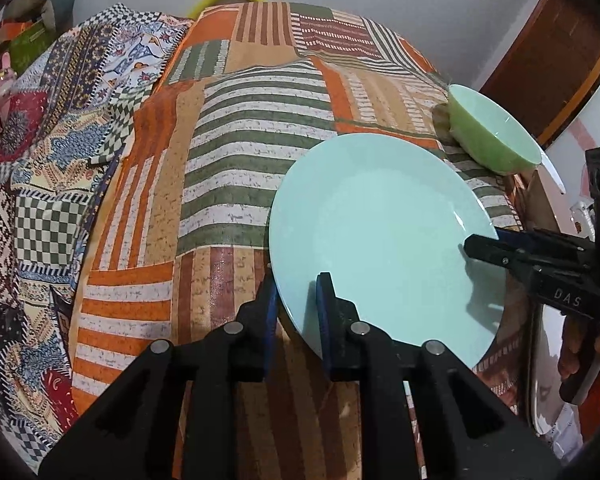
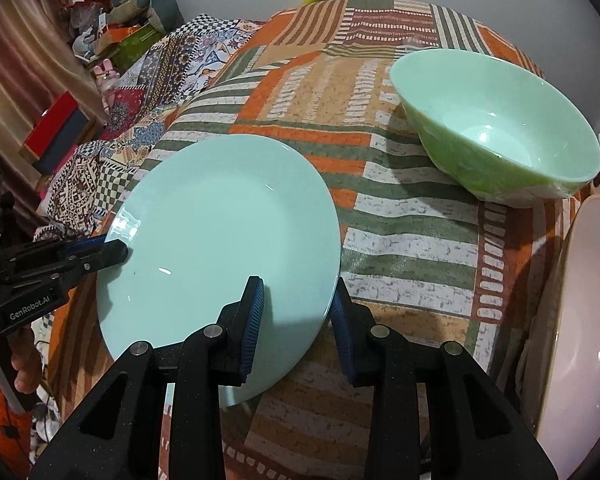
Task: Organize plates and bowls
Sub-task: 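Lift the pale green plate and carry it toward the plate stack with both grippers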
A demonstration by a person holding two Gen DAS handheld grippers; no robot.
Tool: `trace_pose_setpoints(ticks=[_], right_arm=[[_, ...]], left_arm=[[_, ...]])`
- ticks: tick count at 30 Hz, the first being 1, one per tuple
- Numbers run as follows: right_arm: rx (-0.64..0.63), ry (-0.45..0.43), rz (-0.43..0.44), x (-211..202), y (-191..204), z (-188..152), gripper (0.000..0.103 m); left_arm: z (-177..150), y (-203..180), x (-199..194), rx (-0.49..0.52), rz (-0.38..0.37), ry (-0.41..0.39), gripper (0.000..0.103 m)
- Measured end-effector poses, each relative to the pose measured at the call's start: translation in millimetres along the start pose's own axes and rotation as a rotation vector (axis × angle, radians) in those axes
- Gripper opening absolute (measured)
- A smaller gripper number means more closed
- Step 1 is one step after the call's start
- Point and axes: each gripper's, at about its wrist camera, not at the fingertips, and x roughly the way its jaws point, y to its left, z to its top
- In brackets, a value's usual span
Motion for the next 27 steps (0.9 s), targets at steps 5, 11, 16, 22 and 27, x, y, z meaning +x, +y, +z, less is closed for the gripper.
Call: trace_pose_setpoints(ticks=[5,11,16,22,27], right_arm=[[0.008,-0.016,0.004,-9,-3,-7,0.026],[-0.012,-0.06,-0.009,-31,2,-11,0.026],[-0.023,-0.12,-0.003,-58,4,-16,0.026],[-0.035,-0.185,0.001,-89,6,-23,0.026],[-0.029,-0.228,0.003,-113,4,-32,0.026]], left_arm=[[-5,-7,-12,0.008,0.002,-0.019,0.017],[-8,-18,-40,0.003,0.006,-0.072,0.017],[-11,-31,-66,0.009,0.005,-0.112,0.017],[-17,-49,-98,0.028,0.002,-0.154,0.018],[-26,-71,-125,0.062,-0.004,-0.19,0.018]])
